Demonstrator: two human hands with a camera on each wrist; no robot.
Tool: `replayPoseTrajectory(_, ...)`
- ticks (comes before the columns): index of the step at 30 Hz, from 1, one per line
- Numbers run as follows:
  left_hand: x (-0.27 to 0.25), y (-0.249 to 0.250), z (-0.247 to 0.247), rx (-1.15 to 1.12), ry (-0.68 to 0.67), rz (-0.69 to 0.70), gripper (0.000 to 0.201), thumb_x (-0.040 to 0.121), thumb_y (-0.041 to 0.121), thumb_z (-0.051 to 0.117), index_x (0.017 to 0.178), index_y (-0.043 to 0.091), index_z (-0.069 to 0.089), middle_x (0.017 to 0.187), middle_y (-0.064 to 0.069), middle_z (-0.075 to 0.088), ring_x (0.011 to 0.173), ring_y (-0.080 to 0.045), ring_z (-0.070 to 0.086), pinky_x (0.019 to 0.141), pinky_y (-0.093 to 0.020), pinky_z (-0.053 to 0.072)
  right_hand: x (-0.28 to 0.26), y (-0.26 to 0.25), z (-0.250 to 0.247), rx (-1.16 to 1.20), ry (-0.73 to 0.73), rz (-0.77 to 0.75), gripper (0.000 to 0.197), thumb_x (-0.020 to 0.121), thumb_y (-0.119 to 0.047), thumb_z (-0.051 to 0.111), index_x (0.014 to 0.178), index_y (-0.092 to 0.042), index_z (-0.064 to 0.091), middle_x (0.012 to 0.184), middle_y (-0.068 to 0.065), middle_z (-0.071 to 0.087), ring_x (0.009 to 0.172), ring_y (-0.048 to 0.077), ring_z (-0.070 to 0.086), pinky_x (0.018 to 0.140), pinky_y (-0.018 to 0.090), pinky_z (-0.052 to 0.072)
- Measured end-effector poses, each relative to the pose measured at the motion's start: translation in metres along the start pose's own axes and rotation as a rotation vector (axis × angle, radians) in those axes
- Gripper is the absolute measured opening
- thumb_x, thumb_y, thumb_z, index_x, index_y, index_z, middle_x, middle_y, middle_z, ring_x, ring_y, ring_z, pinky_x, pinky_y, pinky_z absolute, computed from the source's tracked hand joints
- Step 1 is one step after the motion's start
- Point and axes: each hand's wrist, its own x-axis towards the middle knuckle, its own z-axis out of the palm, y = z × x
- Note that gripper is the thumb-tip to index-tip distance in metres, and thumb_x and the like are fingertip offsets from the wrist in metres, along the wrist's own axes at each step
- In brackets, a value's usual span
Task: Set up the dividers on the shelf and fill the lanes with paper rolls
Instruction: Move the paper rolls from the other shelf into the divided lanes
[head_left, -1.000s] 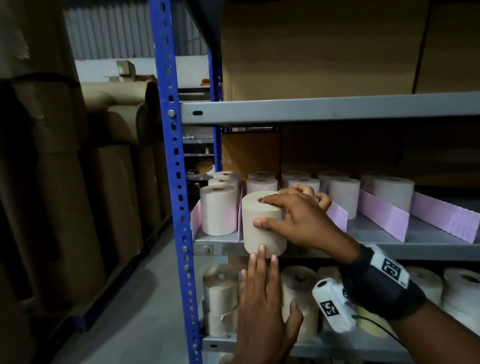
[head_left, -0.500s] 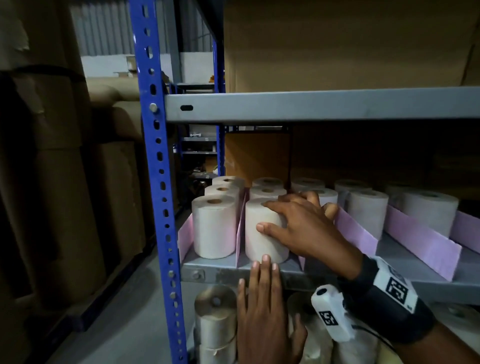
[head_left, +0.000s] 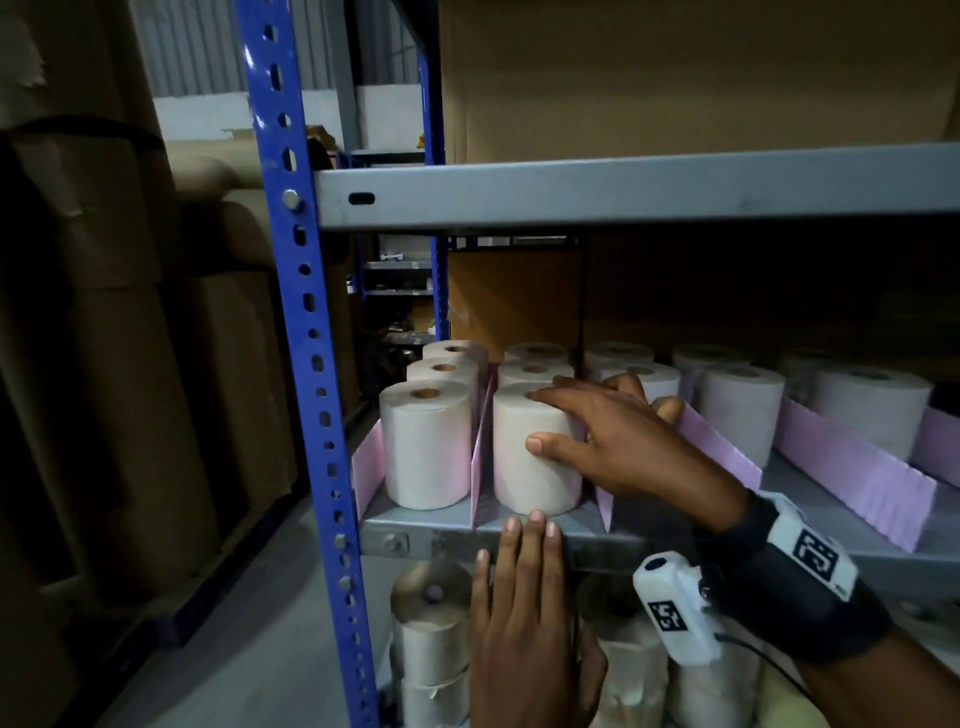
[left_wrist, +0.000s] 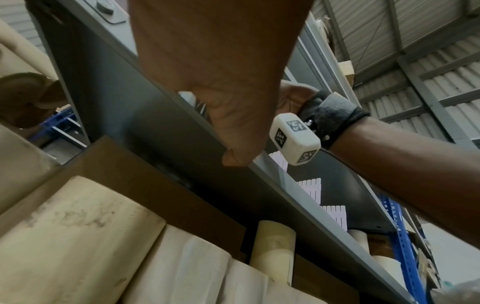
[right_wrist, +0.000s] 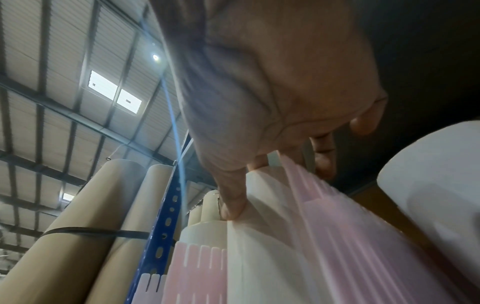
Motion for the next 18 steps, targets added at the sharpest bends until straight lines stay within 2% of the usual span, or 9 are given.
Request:
replayPoseTrajectory(3,-0.003,-0.002,-0.007,-0.042,-0.040,0.023,0.084,0.066,0.043,0.076,0.140,0.006,0.058,0.151,-0.010,0.050,0.140,-0.034,0.047,0.108,-0.045,0.034,0.000,0.001,0.000,0.023,-0.030,0.008,0.061,0.086,-0.065,0.051,0.142,-0.045,0.037,0.148,-0.013,0.043,0.130,0.023,0.030,0.102,0.054,0.033)
replayPoseTrajectory(5,-0.005,-0.006,-0.017,-0.064,-0.100,0.043,0.093,0.068,0.050,0.077,0.146,0.009,0.050,0.157,-0.007,0.042,0.145,-0.032,0.037,0.113,-0.043,0.028,-0.005,-0.001,-0.001,0.031,-0.023,0.010,0.059,0.088,-0.063,0.051,0.142,-0.046,0.037,0.149,-0.013,0.040,0.131,0.024,0.029,0.103,0.055,0.031)
replayPoseTrajectory(7,-0.008,-0.012,-0.024,-0.117,-0.149,0.071,0.096,0.081,0.054,0.064,0.159,0.018,0.020,0.167,0.004,0.010,0.155,-0.023,0.005,0.124,-0.040,0.011,-0.014,-0.004,-0.002,0.057,0.022,0.003,0.056,0.088,-0.061,0.052,0.141,-0.048,0.037,0.150,-0.013,0.039,0.135,0.024,0.026,0.105,0.055,0.031)
replayPoseTrajectory(8,-0.013,-0.016,-0.027,-0.169,-0.167,0.075,0.094,0.087,0.055,0.056,0.158,0.025,0.002,0.166,0.012,-0.008,0.154,-0.015,-0.013,0.126,-0.036,0.003,-0.023,-0.007,-0.002,0.067,0.067,0.007,0.056,0.088,-0.062,0.052,0.140,-0.049,0.037,0.151,-0.013,0.038,0.137,0.024,0.024,0.106,0.055,0.030)
replayPoseTrajectory(9,-0.019,-0.021,-0.029,-0.232,-0.176,0.060,0.091,0.090,0.055,0.050,0.155,0.030,-0.008,0.163,0.017,-0.016,0.151,-0.008,-0.023,0.127,-0.034,-0.001,-0.033,-0.009,0.000,0.062,0.129,0.019,0.057,0.087,-0.064,0.051,0.140,-0.050,0.037,0.153,-0.012,0.035,0.138,0.022,0.021,0.106,0.053,0.028)
replayPoseTrajectory(11,-0.039,-0.026,-0.036,-0.317,-0.161,0.017,0.086,0.090,0.053,0.050,0.153,0.033,-0.004,0.163,0.019,-0.009,0.152,-0.004,-0.017,0.127,-0.031,0.004,-0.064,-0.014,0.004,0.037,0.277,0.035,0.057,0.085,-0.067,0.051,0.138,-0.049,0.040,0.155,-0.013,0.032,0.136,0.015,0.017,0.099,0.043,0.022)
replayPoseTrajectory(13,-0.068,-0.028,-0.043,-0.391,-0.168,-0.027,0.084,0.090,0.048,0.056,0.156,0.029,0.009,0.166,0.014,0.007,0.155,-0.006,0.002,0.125,-0.028,0.014,-0.105,-0.021,0.012,0.047,0.407,0.010,0.053,0.084,-0.065,0.051,0.133,-0.046,0.048,0.150,-0.013,0.041,0.133,0.014,0.025,0.093,0.036,0.020)
replayPoseTrajectory(16,-0.115,-0.028,-0.048,-0.475,-0.173,-0.098,0.081,0.090,0.040,0.064,0.157,0.026,0.021,0.165,0.009,0.021,0.153,-0.007,0.019,0.119,-0.014,0.019,-0.176,-0.022,0.034,0.134,0.501,-0.032,0.043,0.085,-0.056,0.055,0.124,-0.038,0.059,0.136,-0.013,0.056,0.126,0.017,0.047,0.098,0.046,0.039)
replayPoseTrajectory(18,-0.145,-0.021,-0.050,-0.529,-0.194,-0.171,0.079,0.092,0.041,0.063,0.157,0.032,0.019,0.164,0.014,0.021,0.150,-0.004,0.023,0.112,-0.008,0.023,-0.228,-0.017,0.052,0.186,0.496,0.000,0.038,0.087,-0.049,0.058,0.118,-0.030,0.065,0.127,-0.010,0.062,0.119,0.016,0.055,0.097,0.045,0.045)
